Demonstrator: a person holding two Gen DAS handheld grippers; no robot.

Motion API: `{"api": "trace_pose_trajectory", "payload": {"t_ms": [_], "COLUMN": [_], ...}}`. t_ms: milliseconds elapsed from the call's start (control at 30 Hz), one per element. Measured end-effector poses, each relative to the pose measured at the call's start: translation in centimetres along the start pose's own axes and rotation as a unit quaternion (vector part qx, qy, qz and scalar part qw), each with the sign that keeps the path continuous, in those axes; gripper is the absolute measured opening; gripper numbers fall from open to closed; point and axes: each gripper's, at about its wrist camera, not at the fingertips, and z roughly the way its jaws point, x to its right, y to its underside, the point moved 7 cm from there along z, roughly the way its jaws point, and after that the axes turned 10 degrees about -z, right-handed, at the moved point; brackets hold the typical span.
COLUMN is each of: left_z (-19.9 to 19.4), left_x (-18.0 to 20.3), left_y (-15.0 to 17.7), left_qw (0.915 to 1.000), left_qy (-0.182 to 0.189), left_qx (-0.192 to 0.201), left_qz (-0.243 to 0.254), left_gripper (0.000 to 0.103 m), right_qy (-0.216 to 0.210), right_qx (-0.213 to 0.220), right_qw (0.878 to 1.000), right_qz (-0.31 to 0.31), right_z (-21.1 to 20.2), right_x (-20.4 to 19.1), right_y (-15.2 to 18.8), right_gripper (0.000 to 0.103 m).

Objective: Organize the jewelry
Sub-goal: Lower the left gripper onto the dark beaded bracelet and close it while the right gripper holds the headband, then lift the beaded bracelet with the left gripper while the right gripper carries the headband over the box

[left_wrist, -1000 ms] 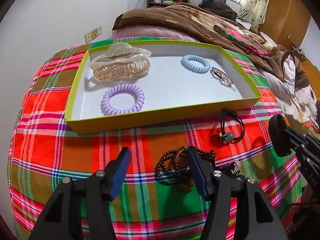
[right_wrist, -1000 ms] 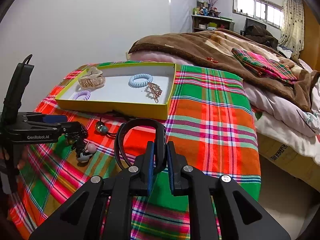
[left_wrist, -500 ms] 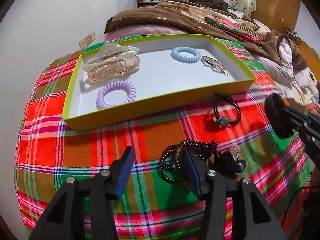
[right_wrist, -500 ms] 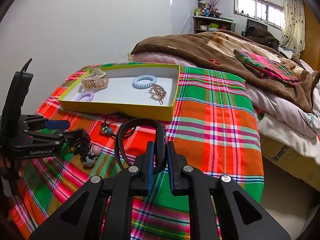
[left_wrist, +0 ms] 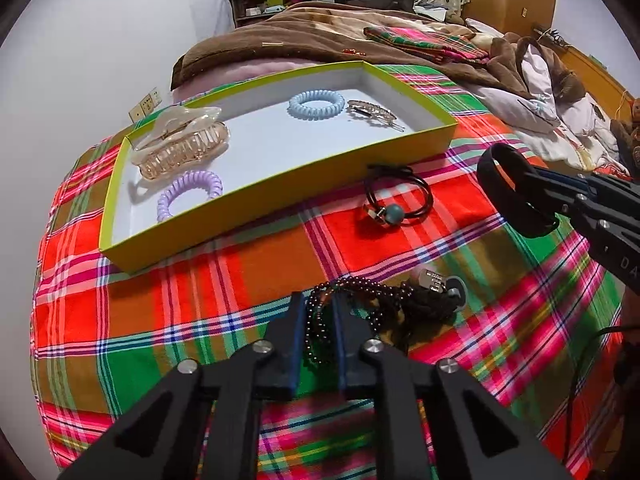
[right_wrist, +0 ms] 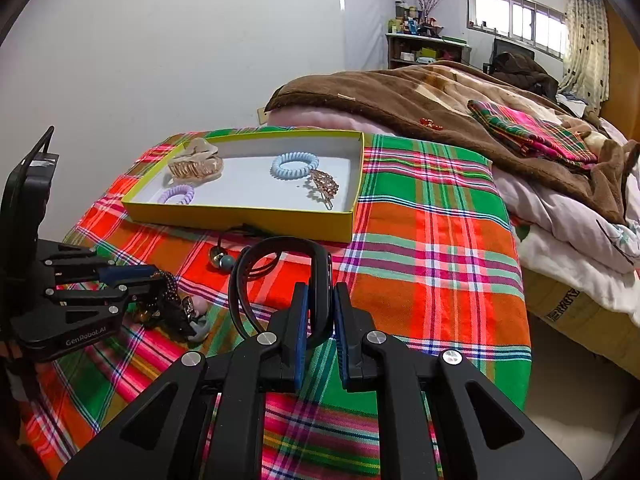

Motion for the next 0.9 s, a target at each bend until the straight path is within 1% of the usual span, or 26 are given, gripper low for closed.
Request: {"api": "trace_pose_trajectory", "payload": {"t_ms": [33,433,900], "left_z": [0.0,-1.1,-3.6], "left_x": [0.0,-0.7,-1.4], "left_y": [0.0,0.1,-0.1], "left_qw": [1.0000,0.9989,0.9971], "left_qy": [0.003,0.010,0.019], "left_qx": [0.000,0.015,0.043], "left_qz": [-0.004,-0.042,-0.060], "left_gripper": [0.009,0.007,0.007], "right_qy": [0.001,0.003,0.005], "right_qx": [0.000,0.006,0.018], "right_qw": [1.000,1.000,1.000], "right_qz": [0.000,0.001,-0.008], "right_z": [0.0,-0.7,-2.0], "right_x": [0.0,-0.6,-1.7], "right_y": [0.0,-0.1,-0.6], "right_gripper": [0.013,0.013,0.013]}}
